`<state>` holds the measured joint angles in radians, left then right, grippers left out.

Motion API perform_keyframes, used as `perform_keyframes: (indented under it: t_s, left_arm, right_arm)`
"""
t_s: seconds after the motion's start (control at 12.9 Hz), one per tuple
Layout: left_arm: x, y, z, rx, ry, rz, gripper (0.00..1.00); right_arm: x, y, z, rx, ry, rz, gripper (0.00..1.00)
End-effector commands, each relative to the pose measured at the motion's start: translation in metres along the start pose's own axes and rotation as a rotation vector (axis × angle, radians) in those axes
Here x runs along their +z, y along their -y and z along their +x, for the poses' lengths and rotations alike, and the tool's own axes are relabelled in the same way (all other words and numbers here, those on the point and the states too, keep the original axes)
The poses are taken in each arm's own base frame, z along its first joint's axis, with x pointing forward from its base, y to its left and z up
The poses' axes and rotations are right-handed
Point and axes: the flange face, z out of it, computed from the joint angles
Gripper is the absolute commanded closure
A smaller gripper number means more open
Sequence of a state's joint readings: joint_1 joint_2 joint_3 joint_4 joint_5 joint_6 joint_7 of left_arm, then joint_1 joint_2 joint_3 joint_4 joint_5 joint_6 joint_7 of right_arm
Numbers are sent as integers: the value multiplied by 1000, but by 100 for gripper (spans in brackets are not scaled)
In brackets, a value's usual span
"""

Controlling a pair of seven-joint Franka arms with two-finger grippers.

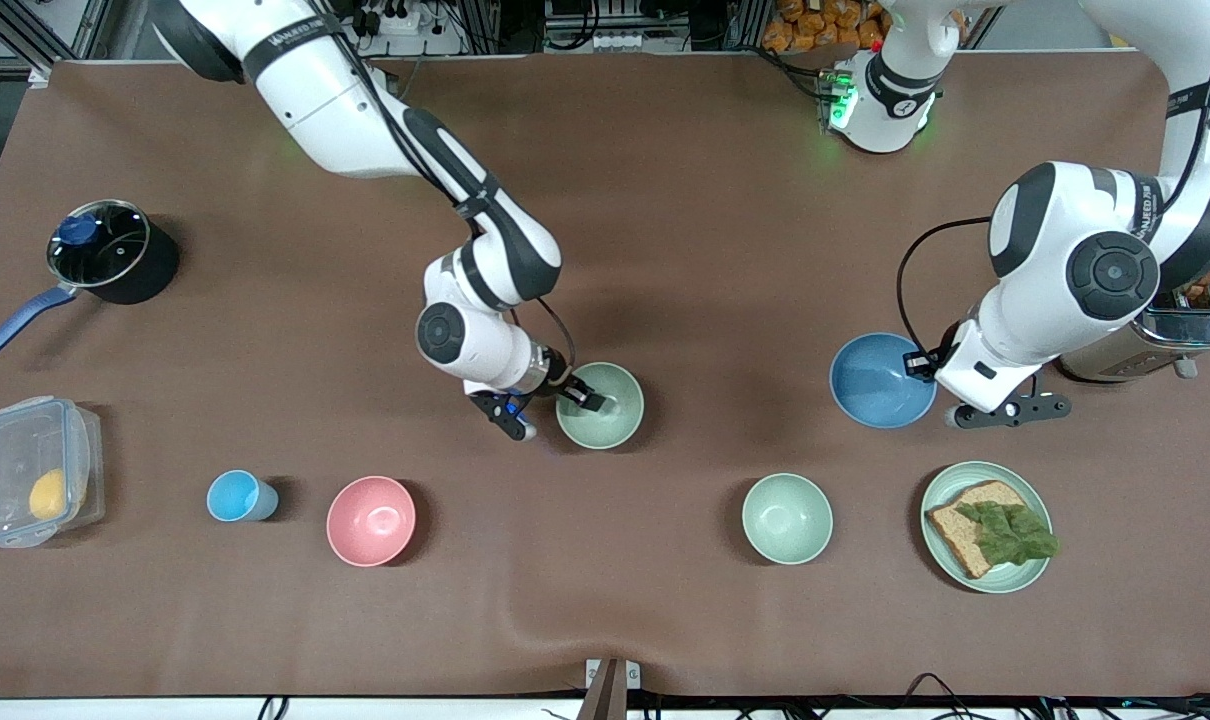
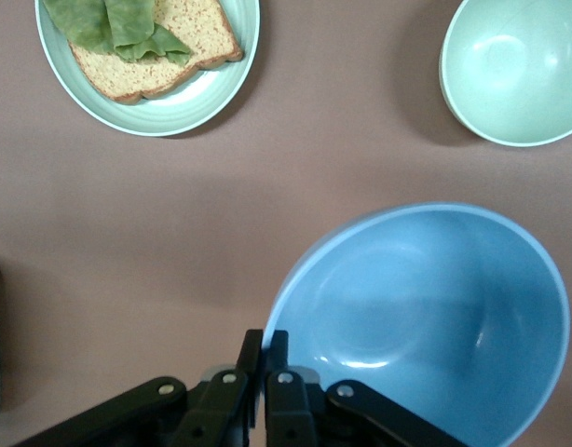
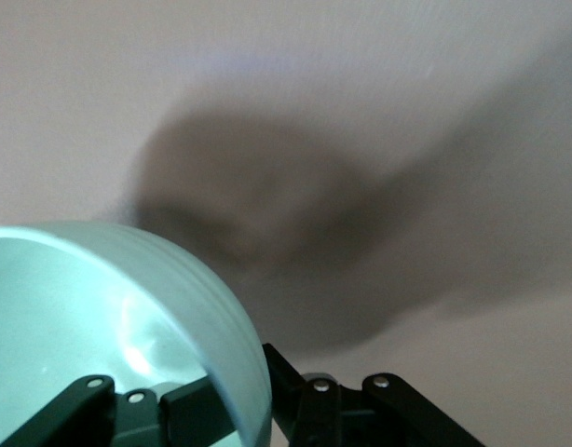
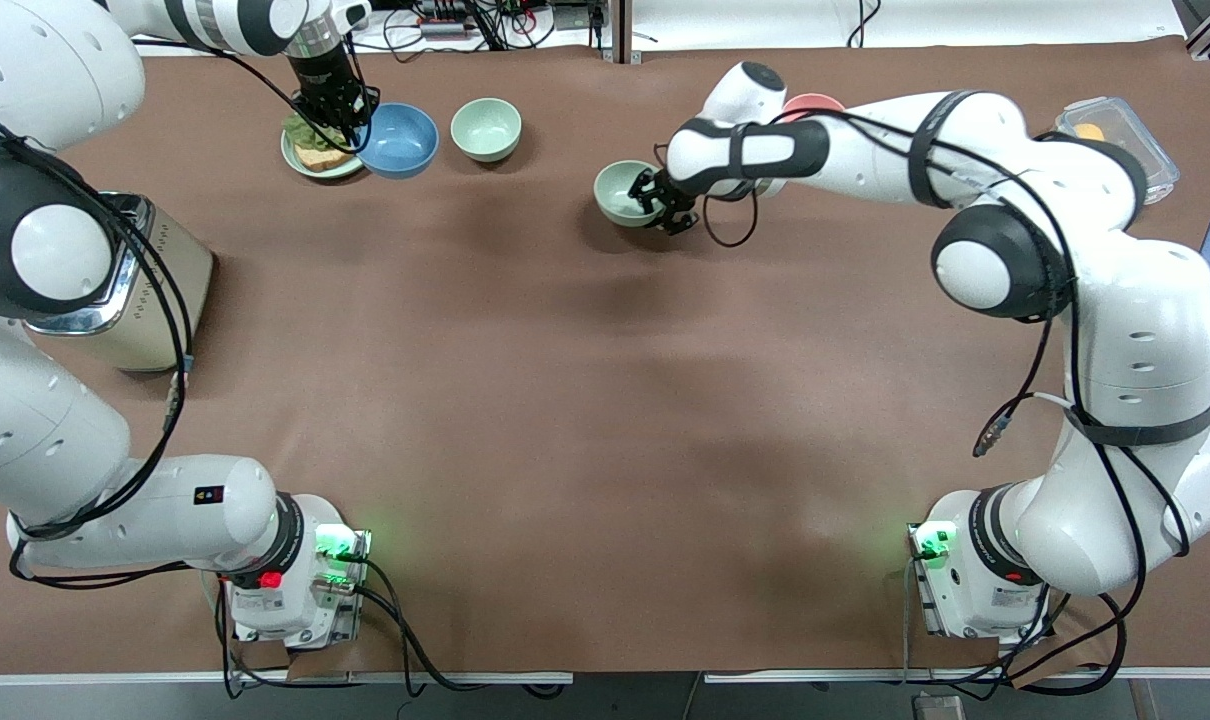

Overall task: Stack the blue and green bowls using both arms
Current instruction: 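Carry the green bowl with the right gripper toward the table middle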

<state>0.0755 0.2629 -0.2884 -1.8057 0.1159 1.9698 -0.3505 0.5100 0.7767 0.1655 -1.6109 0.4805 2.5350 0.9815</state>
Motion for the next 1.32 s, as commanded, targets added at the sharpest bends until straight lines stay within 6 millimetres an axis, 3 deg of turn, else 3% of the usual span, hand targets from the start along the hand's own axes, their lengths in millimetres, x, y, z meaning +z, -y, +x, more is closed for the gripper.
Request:
perform_keyframes:
  t_s: [0.0, 0.08, 0.47, 0.93, 1.09, 1.24]
  left_arm:
    - [-4, -1, -1, -9, -1, 26, 100]
    - [-5, -3, -2, -8, -3, 25, 100]
    - [-5, -3, -2, -8, -1, 26, 100]
    - [-16, -3, -3, -1, -20, 25, 100]
    - [-31, -10, -10, 14, -27, 22, 100]
    - [-38, -14, -14, 16, -32, 20, 100]
  right_arm:
    - [6, 8, 2, 62, -6, 23, 42]
    - [6, 9, 2, 80, -5, 23, 0]
    - [-15, 14, 9, 103, -14, 33, 0]
    - [-96, 13, 43, 192, 8, -21, 0]
    - [-112, 22, 47, 341, -3, 1, 0]
    - [-120, 26, 69, 495, -46, 21, 0]
